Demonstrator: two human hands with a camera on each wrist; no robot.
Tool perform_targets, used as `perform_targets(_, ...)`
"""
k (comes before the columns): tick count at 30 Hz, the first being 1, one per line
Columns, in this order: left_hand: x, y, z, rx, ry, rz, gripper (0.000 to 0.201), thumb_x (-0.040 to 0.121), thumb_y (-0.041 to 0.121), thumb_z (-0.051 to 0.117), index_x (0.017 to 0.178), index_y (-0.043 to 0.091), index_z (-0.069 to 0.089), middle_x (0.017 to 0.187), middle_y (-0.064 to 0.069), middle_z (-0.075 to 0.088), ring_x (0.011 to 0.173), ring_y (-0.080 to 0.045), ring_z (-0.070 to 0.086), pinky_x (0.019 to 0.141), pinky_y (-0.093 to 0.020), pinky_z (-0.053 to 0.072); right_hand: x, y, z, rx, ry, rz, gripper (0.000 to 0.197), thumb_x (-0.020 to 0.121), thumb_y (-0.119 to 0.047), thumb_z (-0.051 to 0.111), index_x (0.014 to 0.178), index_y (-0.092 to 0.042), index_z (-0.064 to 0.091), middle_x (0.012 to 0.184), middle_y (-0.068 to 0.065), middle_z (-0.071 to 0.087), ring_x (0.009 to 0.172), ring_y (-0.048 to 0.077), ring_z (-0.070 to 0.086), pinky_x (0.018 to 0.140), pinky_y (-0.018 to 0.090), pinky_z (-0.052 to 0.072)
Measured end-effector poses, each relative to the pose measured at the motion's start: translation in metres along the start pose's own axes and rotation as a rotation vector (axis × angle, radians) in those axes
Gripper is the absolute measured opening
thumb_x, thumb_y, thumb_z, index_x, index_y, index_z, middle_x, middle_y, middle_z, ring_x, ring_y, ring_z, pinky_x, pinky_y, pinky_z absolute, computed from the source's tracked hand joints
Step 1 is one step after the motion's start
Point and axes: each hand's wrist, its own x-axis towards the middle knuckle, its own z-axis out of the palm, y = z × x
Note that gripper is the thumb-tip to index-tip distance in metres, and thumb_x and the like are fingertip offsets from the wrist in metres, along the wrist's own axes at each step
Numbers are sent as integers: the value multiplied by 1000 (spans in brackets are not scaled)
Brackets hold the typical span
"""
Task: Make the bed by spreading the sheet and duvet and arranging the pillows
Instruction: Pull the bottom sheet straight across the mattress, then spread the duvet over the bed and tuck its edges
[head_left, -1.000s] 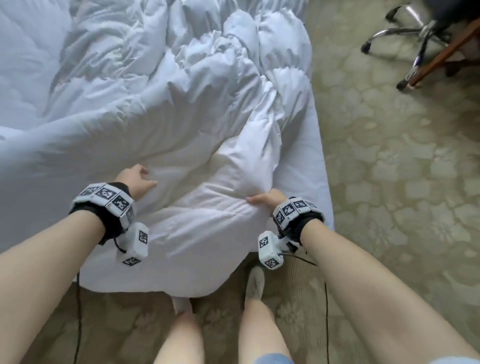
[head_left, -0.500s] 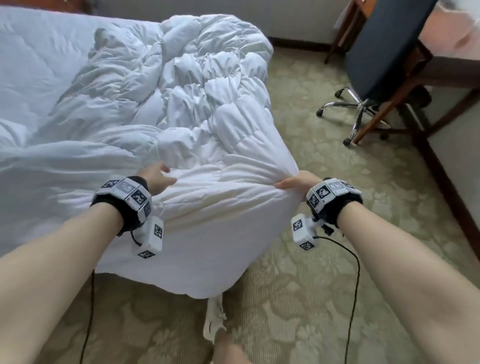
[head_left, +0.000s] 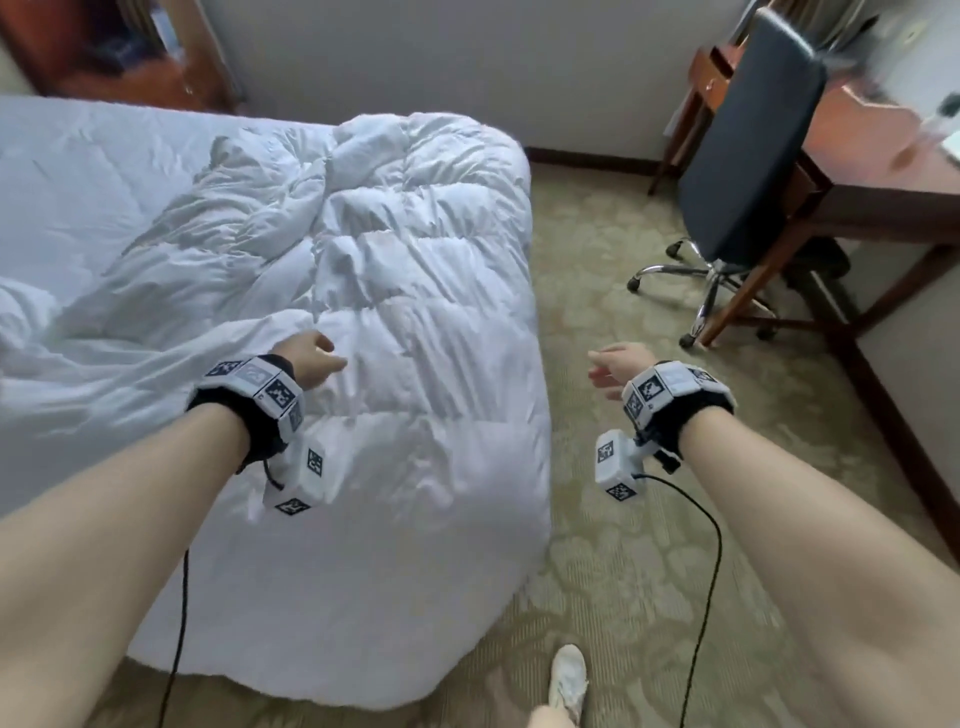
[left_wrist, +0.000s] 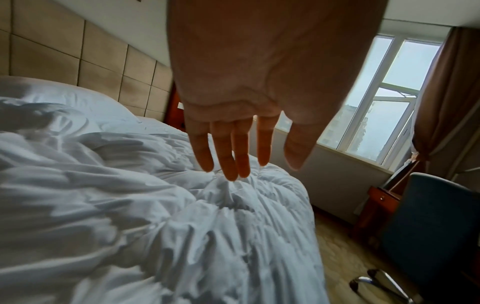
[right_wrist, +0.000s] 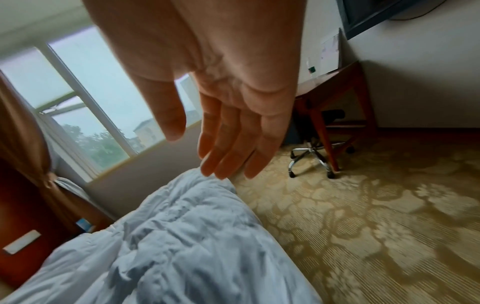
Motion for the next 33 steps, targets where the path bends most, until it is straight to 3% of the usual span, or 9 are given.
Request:
perform_targets(2, 14, 46, 14, -5, 16, 23, 44, 87, 21, 61, 125, 1, 54, 125, -21, 59, 113, -33, 57, 99, -36, 43, 22, -20, -28, -2, -20, -65, 25, 96, -7, 49, 71, -10, 48, 66, 8, 47, 56, 15, 45, 28, 7, 34)
perform_targets(5, 38, 121, 38, -34, 26, 56, 43, 89, 18, 60, 125, -3, 53, 128, -20, 56, 118, -34, 53, 100, -35, 40, 55, -46, -75, -14, -44, -108, 3, 97, -12, 48, 97, -9, 50, 68, 6, 52, 57, 14, 50, 34, 11, 40)
perform_targets(6, 44, 144, 46, -51, 33, 69, 42, 89, 18, 60, 124, -4, 53, 127, -21, 57, 118, -34, 53, 99, -34, 39, 65, -51, -90, -19, -53, -112, 5, 97, -13, 48, 101, -10, 49, 68, 5, 53, 57, 13, 51, 37, 13, 41)
perform_targets(11, 96, 237, 86, -99, 57, 70, 39, 86, 25, 62, 120, 5, 57, 120, -15, 62, 111, -32, 58, 98, -35, 45, 142, -80, -156, -77, -57, -80, 11, 96, -15, 51, 104, -10, 53, 69, 3, 57, 57, 12, 54, 47, 21, 39)
perform_targets(15, 156, 293, 95, -168, 85, 46, 37, 86, 25, 62, 118, 6, 58, 116, -20, 64, 108, -33, 61, 97, -38, 47, 216, -115, -179, -81, -78, -96, 9, 96, -15, 51, 102, -9, 53, 69, 3, 56, 56, 11, 53, 36, 14, 40)
perform_targets(21, 290, 361, 101, -200, 94, 46, 38, 86, 22, 61, 118, 1, 58, 116, -25, 63, 109, -38, 60, 97, -42, 46, 342, -185, -190, -98, -137, -116, 9, 95, -14, 52, 90, -8, 55, 70, 5, 57, 56, 13, 54, 29, 8, 35)
perform_targets(25, 380, 415, 79, -219, 92, 31, 36, 87, 24, 61, 117, 4, 59, 113, -22, 65, 105, -34, 62, 92, -36, 47, 424, -249, -210, -112, -103, -128, 9, 95, -14, 51, 99, -6, 55, 70, 5, 56, 56, 12, 53, 30, 8, 36)
perform_targets(29, 464, 470, 48, -247, 106, 48, 37, 88, 20, 60, 118, 0, 58, 113, -22, 64, 106, -34, 61, 86, -33, 46, 505, -316, -231, -131, -76, -153, 12, 95, -16, 52, 102, -8, 57, 71, 3, 59, 57, 11, 55, 46, 19, 42)
perform_targets(33, 558, 509, 26, -257, 165, 44, 34, 86, 24, 61, 114, 6, 60, 113, -20, 65, 102, -35, 63, 94, -41, 49, 596, -375, -236, -140, -89, -170, 14, 95, -17, 52, 102, -7, 58, 72, 3, 59, 58, 11, 55, 49, 19, 39)
